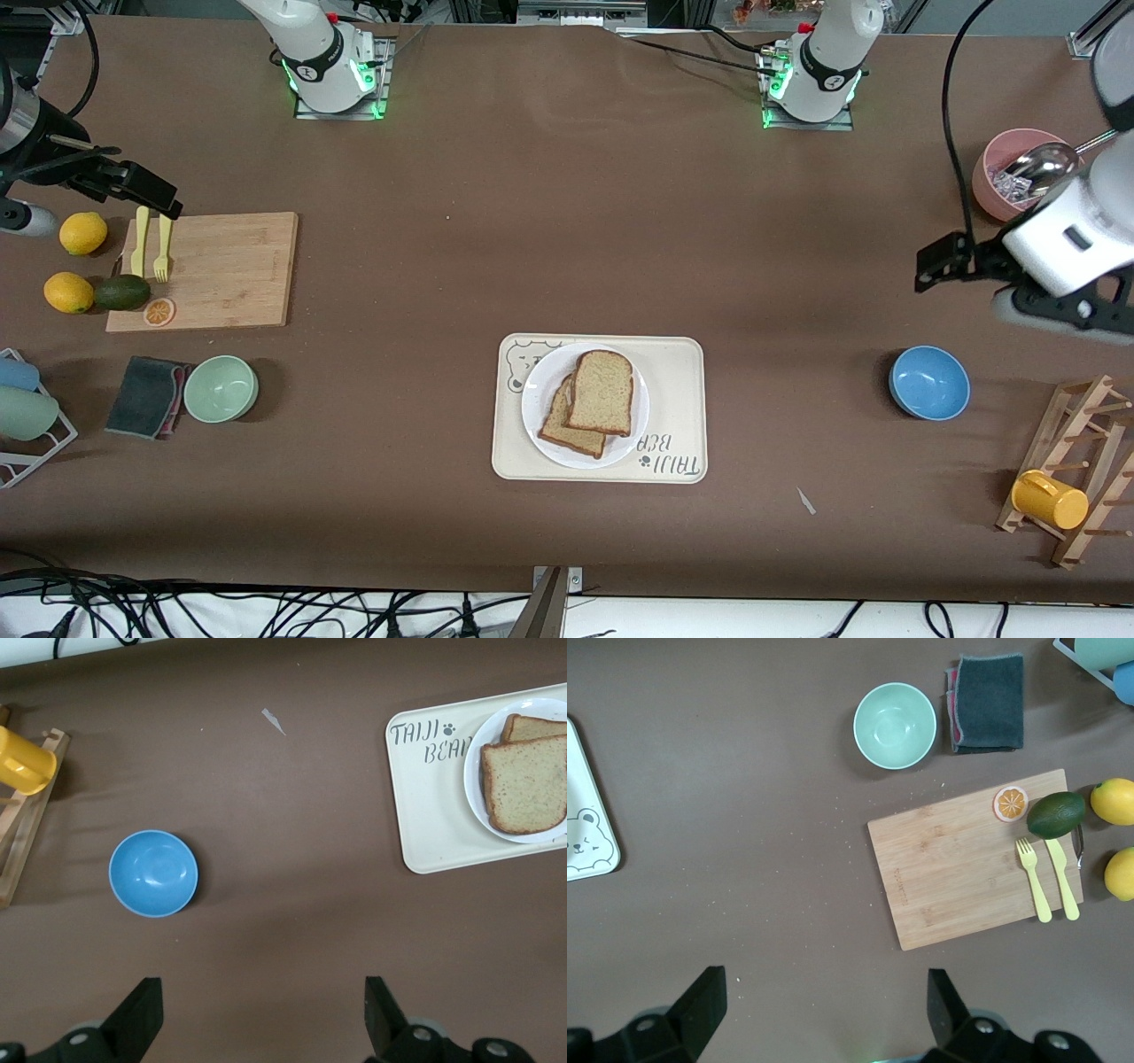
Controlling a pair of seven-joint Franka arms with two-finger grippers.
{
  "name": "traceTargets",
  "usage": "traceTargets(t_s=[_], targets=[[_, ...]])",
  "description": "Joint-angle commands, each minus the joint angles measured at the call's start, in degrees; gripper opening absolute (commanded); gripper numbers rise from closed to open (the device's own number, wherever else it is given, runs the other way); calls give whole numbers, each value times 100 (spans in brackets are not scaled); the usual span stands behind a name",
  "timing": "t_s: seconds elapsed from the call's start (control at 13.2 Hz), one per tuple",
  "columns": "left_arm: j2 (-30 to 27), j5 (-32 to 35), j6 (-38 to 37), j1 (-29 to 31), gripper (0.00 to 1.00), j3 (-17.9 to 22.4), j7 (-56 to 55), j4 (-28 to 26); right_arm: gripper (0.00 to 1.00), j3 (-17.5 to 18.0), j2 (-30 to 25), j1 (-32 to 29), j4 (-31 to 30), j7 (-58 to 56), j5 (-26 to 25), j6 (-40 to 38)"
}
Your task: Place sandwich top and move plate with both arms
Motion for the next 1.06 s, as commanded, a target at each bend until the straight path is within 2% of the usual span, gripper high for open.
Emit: traceTargets(t_s=[0.0,0.23,0.38,0.98], targets=[[-883,99,130,-11,100,28,-123,-1250,100,-2,-24,-11,85,70,82,-60],[-1410,90,567,-125,100,247,-106,-1788,100,-2,-15,-11,85,70,74,-51],[-1640,72,631,-152,100,256,-97,-2122,100,-2,-15,-11,85,70,82,-43],[-1658,-67,544,-213,100,265,-97,-2220,100,-2,-6,-11,85,70,82,-34]])
